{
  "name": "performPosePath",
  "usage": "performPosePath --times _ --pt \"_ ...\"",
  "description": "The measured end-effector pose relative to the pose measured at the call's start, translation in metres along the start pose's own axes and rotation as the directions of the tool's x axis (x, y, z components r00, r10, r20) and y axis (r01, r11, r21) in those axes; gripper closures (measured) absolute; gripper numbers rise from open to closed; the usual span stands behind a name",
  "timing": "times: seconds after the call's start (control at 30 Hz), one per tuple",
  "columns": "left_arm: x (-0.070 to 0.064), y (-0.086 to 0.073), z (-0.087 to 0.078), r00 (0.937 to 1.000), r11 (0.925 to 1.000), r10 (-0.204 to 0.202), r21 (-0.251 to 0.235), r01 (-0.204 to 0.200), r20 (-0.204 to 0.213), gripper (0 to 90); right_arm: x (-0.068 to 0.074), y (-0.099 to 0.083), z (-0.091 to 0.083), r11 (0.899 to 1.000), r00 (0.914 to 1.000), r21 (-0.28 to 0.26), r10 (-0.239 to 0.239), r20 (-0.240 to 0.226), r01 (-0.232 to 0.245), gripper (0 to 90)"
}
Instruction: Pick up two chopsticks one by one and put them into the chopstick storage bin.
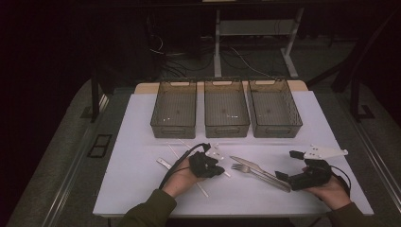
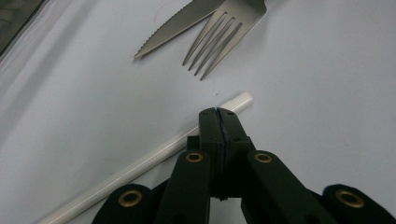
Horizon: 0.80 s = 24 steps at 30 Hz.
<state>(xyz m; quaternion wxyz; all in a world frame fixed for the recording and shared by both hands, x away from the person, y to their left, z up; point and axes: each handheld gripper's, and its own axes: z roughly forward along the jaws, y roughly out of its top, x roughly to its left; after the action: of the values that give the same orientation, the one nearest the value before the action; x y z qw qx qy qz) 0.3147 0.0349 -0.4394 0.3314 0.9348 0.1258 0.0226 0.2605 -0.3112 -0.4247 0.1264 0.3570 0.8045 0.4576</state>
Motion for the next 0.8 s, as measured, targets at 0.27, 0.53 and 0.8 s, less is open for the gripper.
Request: performPosePath --times 0.27,0.53,0.8 --pt "0.000 -0.001 -0.008 0.9993 0.9988 -0.032 -0.037 0.033 0.017 88.5 0.000 0.000 0.000 1.000 1.0000 0.001 0.004 0.000 -0.004 1.0" --pt "0.006 -0.002 -0.025 0.9983 0.9928 -0.056 -0.105 0.058 0.016 84.8 0.000 0.000 0.000 1.000 1.0000 0.003 0.000 -0.001 0.000 1.0" --pt "0.030 -0.011 -0.053 0.9933 0.9909 -0.073 -0.119 0.062 -0.089 88.4 0.000 0.000 -0.001 1.000 1.0000 -0.001 0.003 0.001 -0.003 1.0"
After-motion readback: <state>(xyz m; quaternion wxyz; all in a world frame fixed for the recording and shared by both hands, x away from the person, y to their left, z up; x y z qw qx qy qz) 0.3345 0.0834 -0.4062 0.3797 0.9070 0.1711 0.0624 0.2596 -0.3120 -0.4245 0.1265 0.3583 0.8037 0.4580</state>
